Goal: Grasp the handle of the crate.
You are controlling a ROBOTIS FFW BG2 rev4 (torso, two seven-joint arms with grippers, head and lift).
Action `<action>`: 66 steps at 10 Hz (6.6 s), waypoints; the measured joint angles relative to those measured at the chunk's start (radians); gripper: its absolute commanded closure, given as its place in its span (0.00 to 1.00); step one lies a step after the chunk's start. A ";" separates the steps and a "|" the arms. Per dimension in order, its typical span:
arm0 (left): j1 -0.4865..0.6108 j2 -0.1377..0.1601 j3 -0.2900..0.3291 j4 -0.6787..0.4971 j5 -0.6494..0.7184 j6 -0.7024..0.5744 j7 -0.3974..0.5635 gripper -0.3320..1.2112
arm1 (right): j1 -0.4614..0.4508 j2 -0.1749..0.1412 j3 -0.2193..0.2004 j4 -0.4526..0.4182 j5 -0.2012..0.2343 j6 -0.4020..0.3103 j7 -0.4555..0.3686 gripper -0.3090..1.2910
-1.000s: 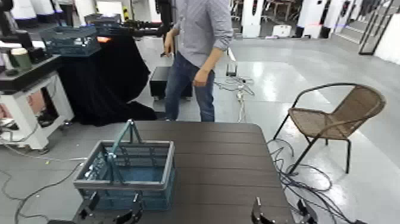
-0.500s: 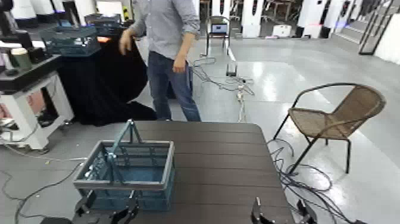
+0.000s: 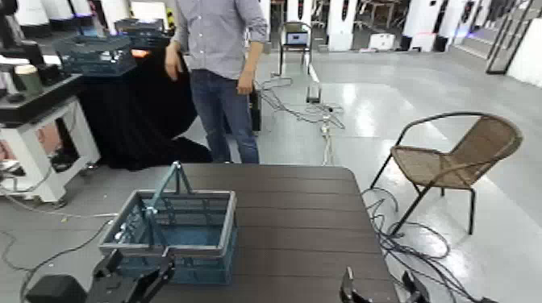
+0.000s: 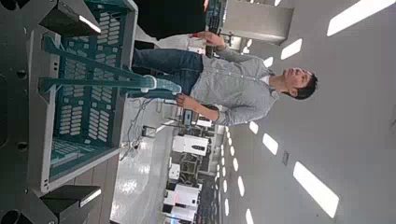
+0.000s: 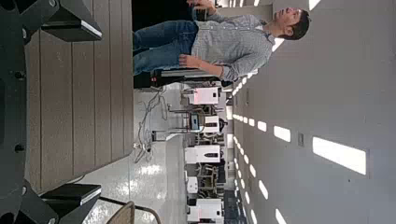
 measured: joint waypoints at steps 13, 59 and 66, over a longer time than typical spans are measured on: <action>-0.345 0.283 0.150 0.149 0.519 0.665 -0.205 0.28 | -0.005 0.003 0.005 0.005 -0.010 0.008 0.000 0.29; -0.673 0.374 -0.089 0.385 0.887 1.034 -0.260 0.99 | -0.032 -0.005 0.016 0.015 -0.002 -0.023 -0.030 0.29; -0.480 0.290 -0.007 0.105 1.099 1.062 -0.025 0.99 | -0.032 -0.007 0.013 0.004 0.015 -0.021 -0.042 0.29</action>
